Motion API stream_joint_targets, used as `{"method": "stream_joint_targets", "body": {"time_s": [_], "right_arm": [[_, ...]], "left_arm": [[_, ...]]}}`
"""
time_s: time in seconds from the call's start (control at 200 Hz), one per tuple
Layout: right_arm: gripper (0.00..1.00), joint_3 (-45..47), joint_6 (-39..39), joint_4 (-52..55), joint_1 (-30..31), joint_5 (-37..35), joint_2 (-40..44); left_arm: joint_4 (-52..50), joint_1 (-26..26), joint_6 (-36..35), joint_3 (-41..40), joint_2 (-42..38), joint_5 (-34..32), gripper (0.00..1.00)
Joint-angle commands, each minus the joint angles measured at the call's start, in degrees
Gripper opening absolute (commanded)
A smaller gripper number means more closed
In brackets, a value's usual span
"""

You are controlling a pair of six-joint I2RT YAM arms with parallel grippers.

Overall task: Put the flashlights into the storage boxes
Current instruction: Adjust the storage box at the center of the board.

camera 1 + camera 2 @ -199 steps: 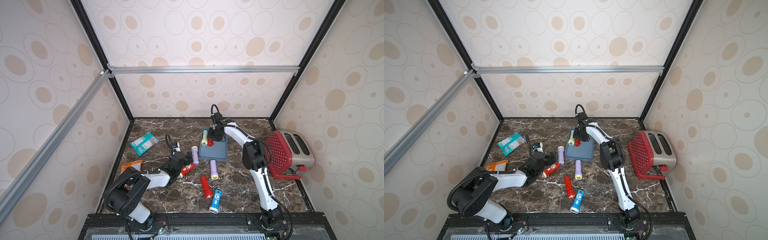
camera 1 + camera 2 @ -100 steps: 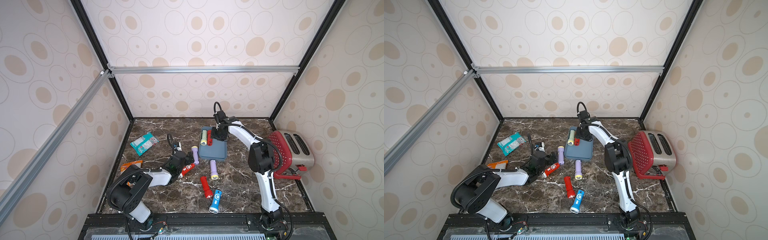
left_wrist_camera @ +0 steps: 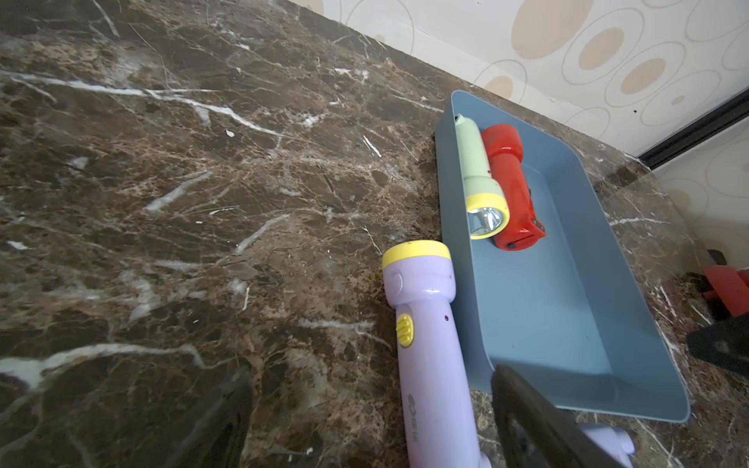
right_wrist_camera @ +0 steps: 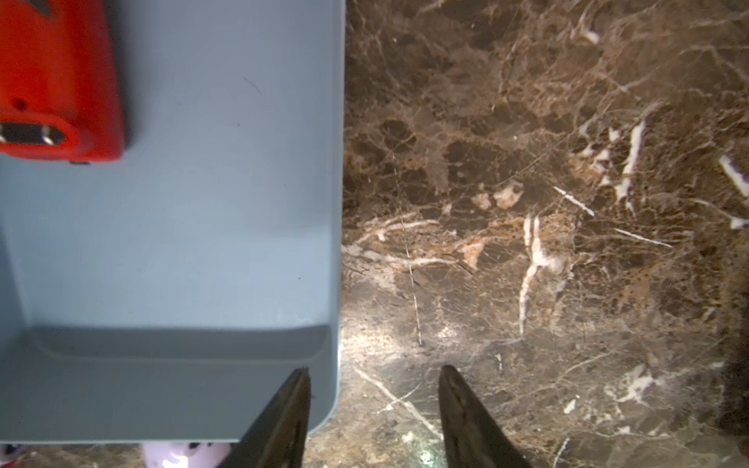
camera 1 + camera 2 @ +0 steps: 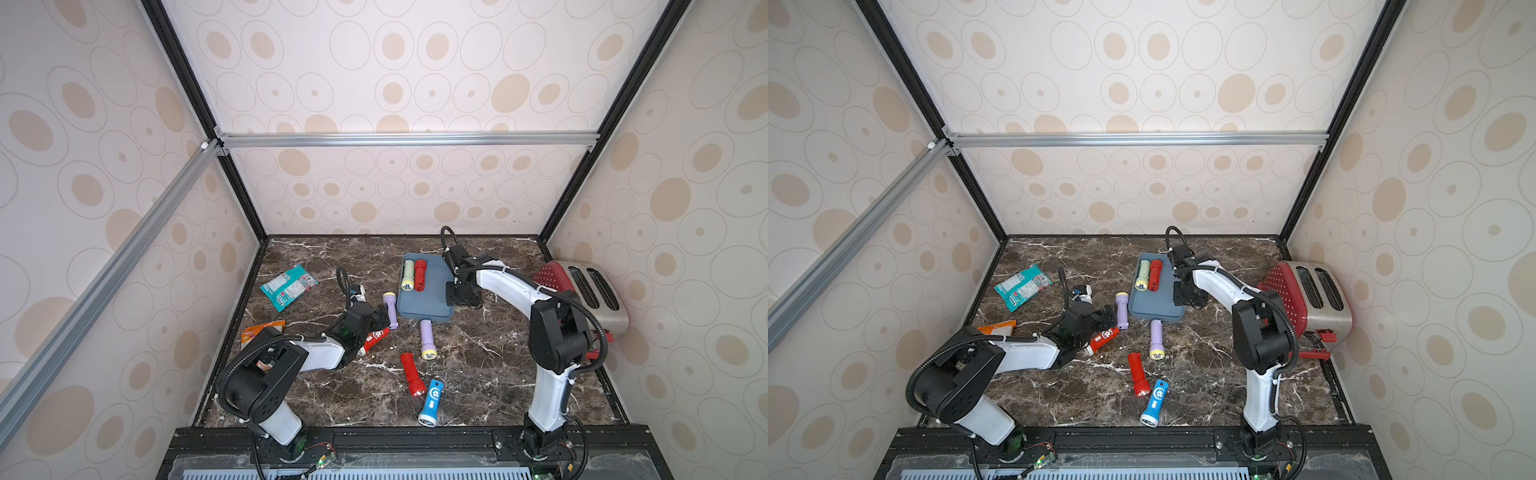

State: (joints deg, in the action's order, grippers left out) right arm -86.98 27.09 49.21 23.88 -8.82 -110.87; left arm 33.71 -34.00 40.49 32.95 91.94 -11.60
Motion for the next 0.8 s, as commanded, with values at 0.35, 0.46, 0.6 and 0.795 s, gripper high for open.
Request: {"method": "stream_joint_targets", "body": {"time_s": [0.35,0.46,0.6,0.795], "right_arm": [[0.41,2.89,-1.73,-4.64,-0.06,2.03,-4.14],[0.37,4.38,-2.41,-5.44,-0.11,2.15,-4.57],[0.35,6.94,-4.45,-5.22,-0.09,-0.84,-3.89],[0.35,10.08,-7.16,-4.57,-0.06,-6.16,-1.73]], "left_arm": [[-1.02,0.51,-1.15,1.94,-0.17,-0.35,0.91],[-0.9,0.46,-1.3,1.86,-0.45,-0.36,0.91],[-0.84,0.48,-1.47,1.77,-0.67,-0.18,0.91],[0.26,0.5,-0.97,1.41,-0.21,0.99,0.91]]}}
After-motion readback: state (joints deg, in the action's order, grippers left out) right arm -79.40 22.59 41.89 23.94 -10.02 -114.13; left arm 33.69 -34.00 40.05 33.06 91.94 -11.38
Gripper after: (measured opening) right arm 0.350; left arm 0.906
